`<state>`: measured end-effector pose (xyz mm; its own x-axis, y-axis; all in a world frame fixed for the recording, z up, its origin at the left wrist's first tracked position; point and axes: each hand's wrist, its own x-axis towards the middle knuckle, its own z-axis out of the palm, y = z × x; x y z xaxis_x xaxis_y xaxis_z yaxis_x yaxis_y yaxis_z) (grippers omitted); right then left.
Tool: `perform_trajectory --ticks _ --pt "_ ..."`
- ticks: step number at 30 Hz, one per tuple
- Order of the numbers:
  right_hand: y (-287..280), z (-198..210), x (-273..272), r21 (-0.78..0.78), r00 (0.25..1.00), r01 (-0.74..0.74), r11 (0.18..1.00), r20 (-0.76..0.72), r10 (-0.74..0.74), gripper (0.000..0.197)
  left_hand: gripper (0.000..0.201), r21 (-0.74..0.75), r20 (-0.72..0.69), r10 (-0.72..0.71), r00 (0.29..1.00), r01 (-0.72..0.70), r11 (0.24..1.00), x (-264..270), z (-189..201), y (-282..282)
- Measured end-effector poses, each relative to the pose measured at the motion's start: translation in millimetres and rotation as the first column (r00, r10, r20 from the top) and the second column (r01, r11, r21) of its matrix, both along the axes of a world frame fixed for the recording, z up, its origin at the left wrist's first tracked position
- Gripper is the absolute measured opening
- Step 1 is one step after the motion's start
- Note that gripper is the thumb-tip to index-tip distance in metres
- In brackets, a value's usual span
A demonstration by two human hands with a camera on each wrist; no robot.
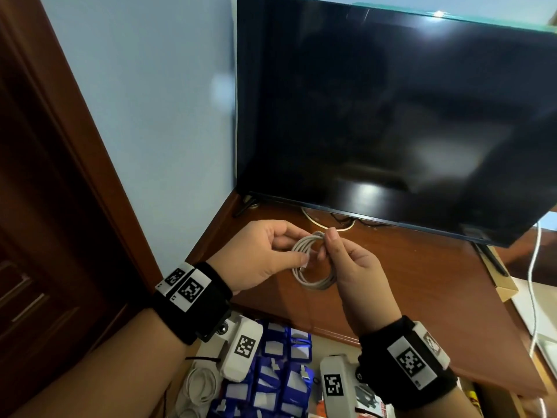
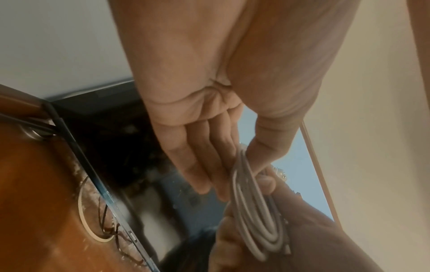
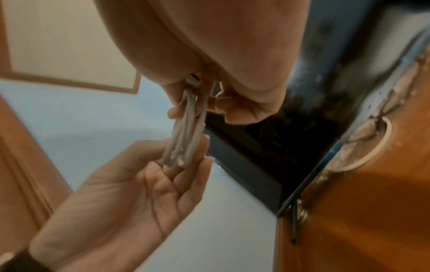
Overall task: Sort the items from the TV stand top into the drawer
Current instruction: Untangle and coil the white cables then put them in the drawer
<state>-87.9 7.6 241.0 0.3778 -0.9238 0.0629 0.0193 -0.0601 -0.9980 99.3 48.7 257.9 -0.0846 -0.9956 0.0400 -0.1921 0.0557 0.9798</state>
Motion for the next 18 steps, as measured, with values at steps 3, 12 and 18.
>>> perform_trajectory --ticks 3,12,18 --pt "-1 -5 -3 -0.1 0.989 0.014 0.995 -0.143 -0.028 0.059 0.033 0.027 0.041 -0.039 0.998 0.038 0.999 1 3 2" --pt "5 -6 -3 -0.03 0.993 -0.017 0.999 -0.12 0.013 0.047 0.04 -0.072 0.321 0.064 0.945 -0.043 0.997 -8 -1 7" --pt "5 -8 -5 0.084 0.986 -0.052 0.995 -0.154 0.065 0.054 0.046 -0.546 0.607 0.377 0.7 0.022 0.837 -9 -27 7"
